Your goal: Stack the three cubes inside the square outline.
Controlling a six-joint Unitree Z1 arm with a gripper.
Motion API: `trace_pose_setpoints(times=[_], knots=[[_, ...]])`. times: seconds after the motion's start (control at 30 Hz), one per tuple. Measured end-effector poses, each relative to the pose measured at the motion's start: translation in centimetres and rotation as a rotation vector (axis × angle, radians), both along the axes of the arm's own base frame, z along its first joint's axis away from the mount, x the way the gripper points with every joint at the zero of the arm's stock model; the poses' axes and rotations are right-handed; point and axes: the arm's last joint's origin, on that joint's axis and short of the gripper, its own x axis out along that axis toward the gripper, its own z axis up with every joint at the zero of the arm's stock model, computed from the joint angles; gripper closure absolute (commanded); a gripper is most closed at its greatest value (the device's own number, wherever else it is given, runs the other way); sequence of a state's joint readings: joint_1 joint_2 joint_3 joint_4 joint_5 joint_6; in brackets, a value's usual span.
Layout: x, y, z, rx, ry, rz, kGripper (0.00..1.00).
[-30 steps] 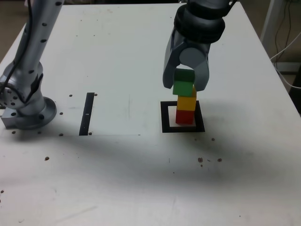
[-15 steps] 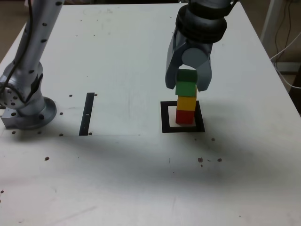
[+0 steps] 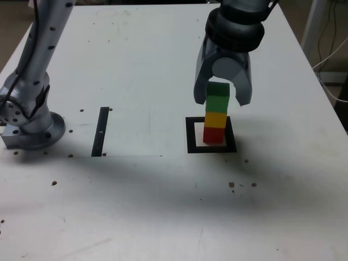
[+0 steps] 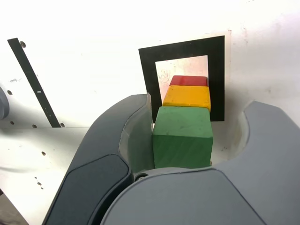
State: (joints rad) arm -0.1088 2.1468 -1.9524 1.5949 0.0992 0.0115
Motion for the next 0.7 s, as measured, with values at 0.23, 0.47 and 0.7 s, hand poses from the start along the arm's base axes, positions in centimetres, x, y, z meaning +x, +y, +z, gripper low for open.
trace_pose_setpoints(times=[0.23,0.47,0.7], knots=[[-0.7,0.1,0.5,0.009,0.001,-0.003,0.01],[-3.2,0.5,3.1,0.030,-0.042,0.001,0.01],[-6.9,1.0,5.1,0.038,-0.067,0.022,0.01]])
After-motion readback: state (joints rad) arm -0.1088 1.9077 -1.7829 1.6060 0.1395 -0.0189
